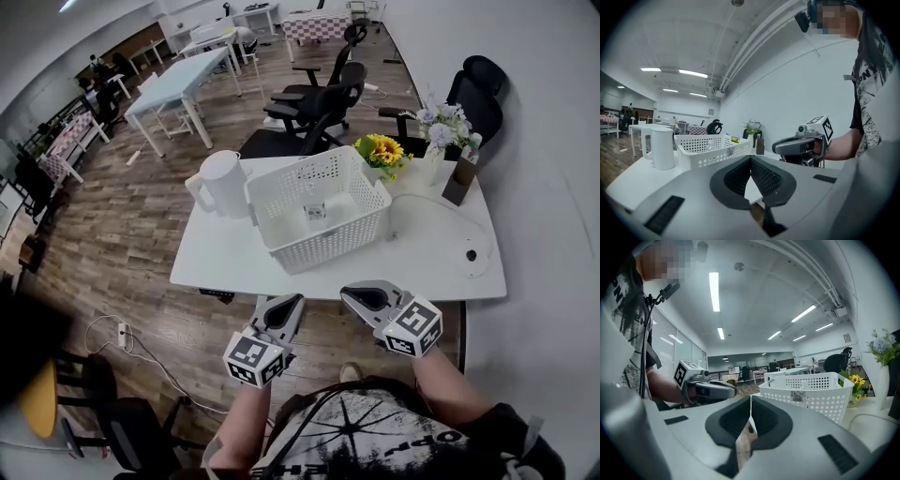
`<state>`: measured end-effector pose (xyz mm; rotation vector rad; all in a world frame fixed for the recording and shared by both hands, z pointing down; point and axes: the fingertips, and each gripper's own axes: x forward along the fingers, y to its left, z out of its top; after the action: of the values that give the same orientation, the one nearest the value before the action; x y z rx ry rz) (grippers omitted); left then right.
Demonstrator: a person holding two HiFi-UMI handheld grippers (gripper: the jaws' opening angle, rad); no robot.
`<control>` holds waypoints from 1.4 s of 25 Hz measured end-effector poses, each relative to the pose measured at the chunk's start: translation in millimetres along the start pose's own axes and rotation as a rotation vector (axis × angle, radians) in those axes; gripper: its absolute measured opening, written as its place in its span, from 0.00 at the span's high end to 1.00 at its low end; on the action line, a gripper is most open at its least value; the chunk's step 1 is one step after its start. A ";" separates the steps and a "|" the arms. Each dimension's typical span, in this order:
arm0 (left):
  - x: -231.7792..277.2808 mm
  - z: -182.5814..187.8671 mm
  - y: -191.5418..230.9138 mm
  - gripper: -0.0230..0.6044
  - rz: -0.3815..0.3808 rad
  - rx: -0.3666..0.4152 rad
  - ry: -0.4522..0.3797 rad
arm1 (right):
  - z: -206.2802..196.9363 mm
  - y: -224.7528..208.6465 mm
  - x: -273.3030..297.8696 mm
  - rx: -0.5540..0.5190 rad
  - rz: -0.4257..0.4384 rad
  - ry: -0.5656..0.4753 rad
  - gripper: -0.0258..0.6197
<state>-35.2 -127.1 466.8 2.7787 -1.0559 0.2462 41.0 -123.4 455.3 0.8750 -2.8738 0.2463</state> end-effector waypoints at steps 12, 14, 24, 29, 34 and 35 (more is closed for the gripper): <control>41.2 18.9 27.0 0.95 0.076 0.032 0.007 | 14.4 -55.6 9.4 -0.032 0.063 -0.010 0.92; 44.2 20.8 32.9 0.95 0.085 0.033 0.008 | 16.1 -62.3 11.7 -0.041 0.060 -0.009 0.92; 52.5 31.5 74.8 0.95 0.094 0.036 -0.006 | 25.8 -87.6 36.7 -0.040 0.040 -0.021 0.92; 56.8 36.9 94.0 0.95 0.059 0.042 -0.009 | 39.0 -100.9 57.5 -0.054 0.017 -0.035 0.92; 60.8 38.9 118.1 0.95 0.026 0.044 -0.006 | 52.2 -121.6 77.7 -0.092 -0.035 -0.040 0.92; 60.9 39.6 122.9 0.95 0.019 0.042 -0.005 | 54.6 -126.3 80.7 -0.111 -0.049 -0.033 0.92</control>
<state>-68.6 -265.1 451.9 2.8085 -1.0914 0.2675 41.5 -281.0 430.4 0.9364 -2.8598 0.0664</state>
